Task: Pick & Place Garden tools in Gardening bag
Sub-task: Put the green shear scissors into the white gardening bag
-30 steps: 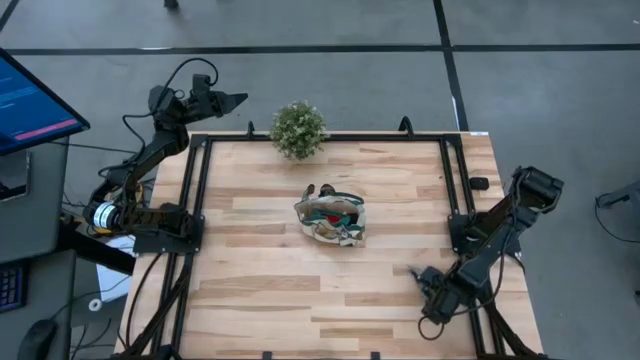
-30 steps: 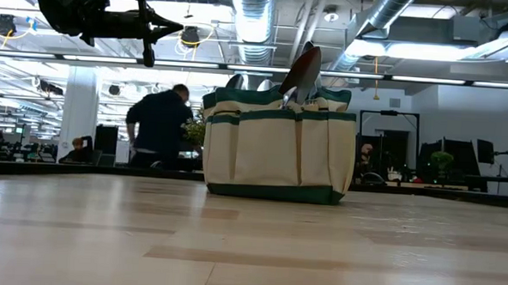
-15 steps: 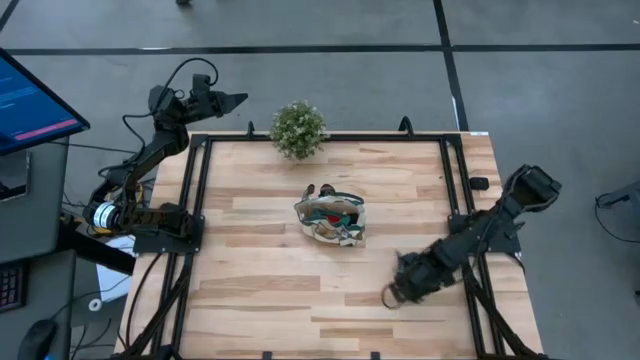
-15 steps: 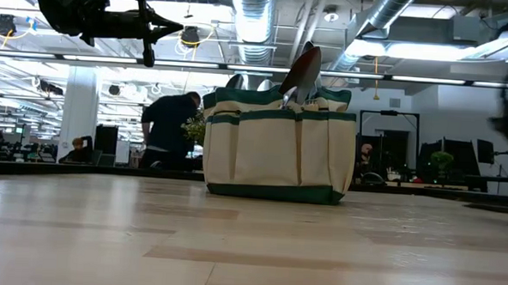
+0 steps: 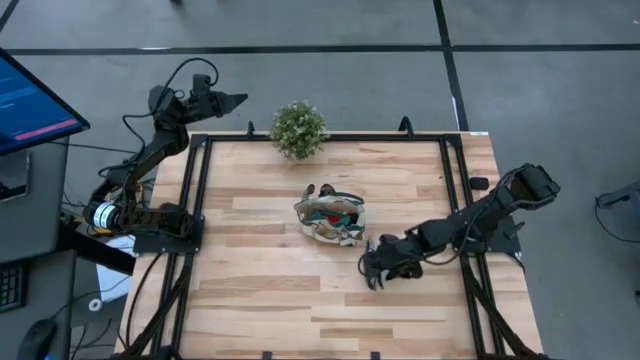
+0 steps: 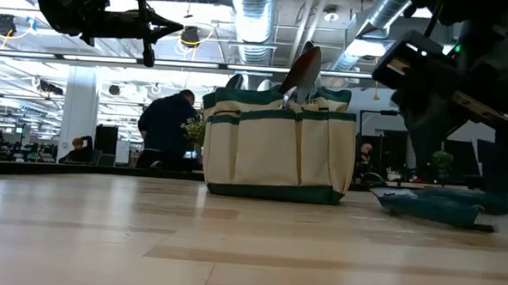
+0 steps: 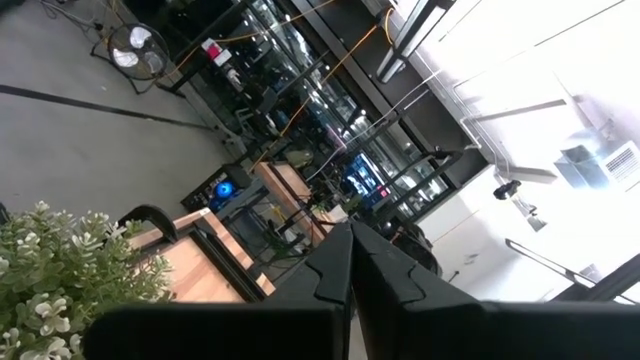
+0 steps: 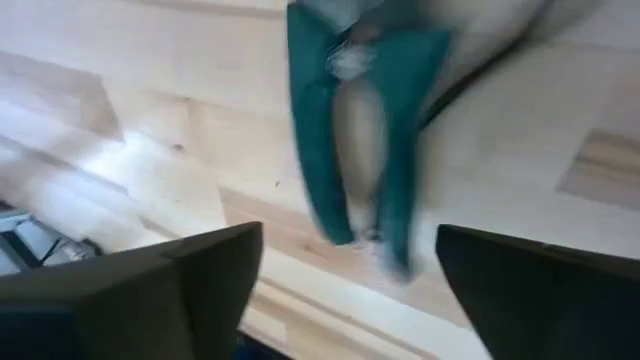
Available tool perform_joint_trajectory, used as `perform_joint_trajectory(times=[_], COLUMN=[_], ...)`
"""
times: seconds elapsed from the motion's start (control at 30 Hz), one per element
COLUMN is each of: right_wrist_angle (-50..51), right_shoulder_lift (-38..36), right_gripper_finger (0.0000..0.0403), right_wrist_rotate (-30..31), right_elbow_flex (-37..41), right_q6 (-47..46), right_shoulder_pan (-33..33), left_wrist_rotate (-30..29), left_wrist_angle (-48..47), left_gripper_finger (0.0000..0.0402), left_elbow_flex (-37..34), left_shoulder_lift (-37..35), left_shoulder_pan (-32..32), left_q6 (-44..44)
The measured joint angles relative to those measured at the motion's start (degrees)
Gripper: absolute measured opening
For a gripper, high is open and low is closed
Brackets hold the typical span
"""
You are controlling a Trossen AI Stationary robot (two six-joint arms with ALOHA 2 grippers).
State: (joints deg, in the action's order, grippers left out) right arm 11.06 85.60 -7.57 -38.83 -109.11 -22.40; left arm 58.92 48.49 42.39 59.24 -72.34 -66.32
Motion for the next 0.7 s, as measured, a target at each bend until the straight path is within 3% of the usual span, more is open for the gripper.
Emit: perform_joint_trajectory(times=[0.2,0.33,0.5,0.6,0.7], right_wrist_angle=[-1.95,-5.38,-4.2,0.21,11.46], right_shoulder_lift=[-0.06,-1.54,-2.7,-2.84,-2.46], right_gripper_finger=[0.0327,0.0324,0.0316,0.0314,0.0314], right_wrist_rotate=[0.03,-0.5,-7.78,-12.56,-13.15], right_elbow_flex=[0.01,-3.97,-12.16,-18.18,-23.98], right_q6=[0.51,11.42,29.08,45.48,65.64], right_shoulder_pan=[0.32,1.18,3.64,5.04,5.72], left_wrist_rotate=[2.44,4.04,4.08,4.07,4.06], left_wrist_angle=[0.0,0.0,0.01,0.0,0.0], left_gripper_finger=[0.0008,0.0008,0.0008,0.0008,0.0008], left_elbow_flex=[0.0,0.0,0.0,0.0,0.0], left_shoulder_lift=[0.0,0.0,0.0,0.0,0.0], left_shoulder_pan=[0.0,0.0,-0.01,0.0,-0.02], left_q6=[0.0,0.0,0.02,0.02,0.02])
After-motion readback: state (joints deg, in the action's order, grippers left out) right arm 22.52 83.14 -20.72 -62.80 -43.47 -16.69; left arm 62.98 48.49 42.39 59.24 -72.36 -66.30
